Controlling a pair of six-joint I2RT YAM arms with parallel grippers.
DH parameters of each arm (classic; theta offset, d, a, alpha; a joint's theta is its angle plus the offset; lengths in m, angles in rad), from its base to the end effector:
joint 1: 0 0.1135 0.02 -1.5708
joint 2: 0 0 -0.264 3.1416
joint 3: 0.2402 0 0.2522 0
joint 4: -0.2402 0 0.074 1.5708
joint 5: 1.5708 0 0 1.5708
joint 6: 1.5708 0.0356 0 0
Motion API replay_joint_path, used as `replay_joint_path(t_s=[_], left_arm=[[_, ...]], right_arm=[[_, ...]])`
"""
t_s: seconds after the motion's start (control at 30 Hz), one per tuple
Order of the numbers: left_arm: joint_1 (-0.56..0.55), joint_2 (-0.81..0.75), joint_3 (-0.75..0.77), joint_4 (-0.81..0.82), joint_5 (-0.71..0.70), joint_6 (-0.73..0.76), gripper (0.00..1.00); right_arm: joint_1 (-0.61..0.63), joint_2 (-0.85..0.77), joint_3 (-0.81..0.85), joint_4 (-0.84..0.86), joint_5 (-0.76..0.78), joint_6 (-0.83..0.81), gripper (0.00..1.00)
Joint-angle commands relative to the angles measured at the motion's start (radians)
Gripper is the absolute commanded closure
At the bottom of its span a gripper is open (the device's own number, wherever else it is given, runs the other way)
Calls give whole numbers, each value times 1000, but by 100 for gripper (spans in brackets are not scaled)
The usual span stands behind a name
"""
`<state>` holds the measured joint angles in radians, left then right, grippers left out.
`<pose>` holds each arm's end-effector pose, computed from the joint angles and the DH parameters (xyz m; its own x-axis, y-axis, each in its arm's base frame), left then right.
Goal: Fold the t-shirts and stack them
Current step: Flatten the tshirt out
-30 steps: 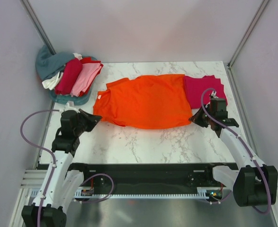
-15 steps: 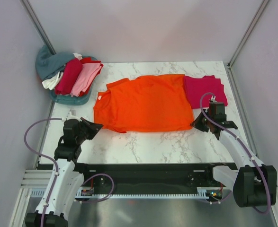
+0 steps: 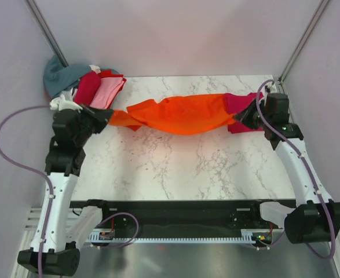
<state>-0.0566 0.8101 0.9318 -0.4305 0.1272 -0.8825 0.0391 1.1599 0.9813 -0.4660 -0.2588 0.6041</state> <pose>0.1775 -0.0146 0.3608 -0.3293 -0.7487 -0.5754 -0.1220 0.6380 -0.7603 0.2524 0.0190 0.3059 -0.6317 0.5248 -0.5705 0.1417 0.8018 0.5806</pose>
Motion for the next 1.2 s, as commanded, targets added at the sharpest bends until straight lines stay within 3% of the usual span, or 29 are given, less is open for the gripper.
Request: replay_joint_path(t_s=[0.0,0.2,0.33,0.57,0.77,0.93,1.03,1.13,1.17], left_arm=[[1,21,342,41,-37,91,98],[1,106,825,-7,-35,163,98],[1,132,1004,-7,-76,165,98],[1,222,1072,-8,-124,162,98],[1,300,931,59,-149,145,98],[1,472,857,139,-111,111,98],[1,614,964,148,-64,85,98],[6,765,1174,139,-28,79,98],[6,812,1311,131,-23,83,98]], right_arm=[[-2,-57,242,27,-39,25,100],[-2,-219,491,39,90,30,100],[-4,-302,563,108,136,14,100],[-4,-279,611,122,167,22,100],[-4,-184,536,107,201,45,100],[-2,-14,548,124,204,43,100],[-5,105,647,118,196,36,100],[-30,231,863,98,152,55,100],[-36,262,911,93,135,69,100]])
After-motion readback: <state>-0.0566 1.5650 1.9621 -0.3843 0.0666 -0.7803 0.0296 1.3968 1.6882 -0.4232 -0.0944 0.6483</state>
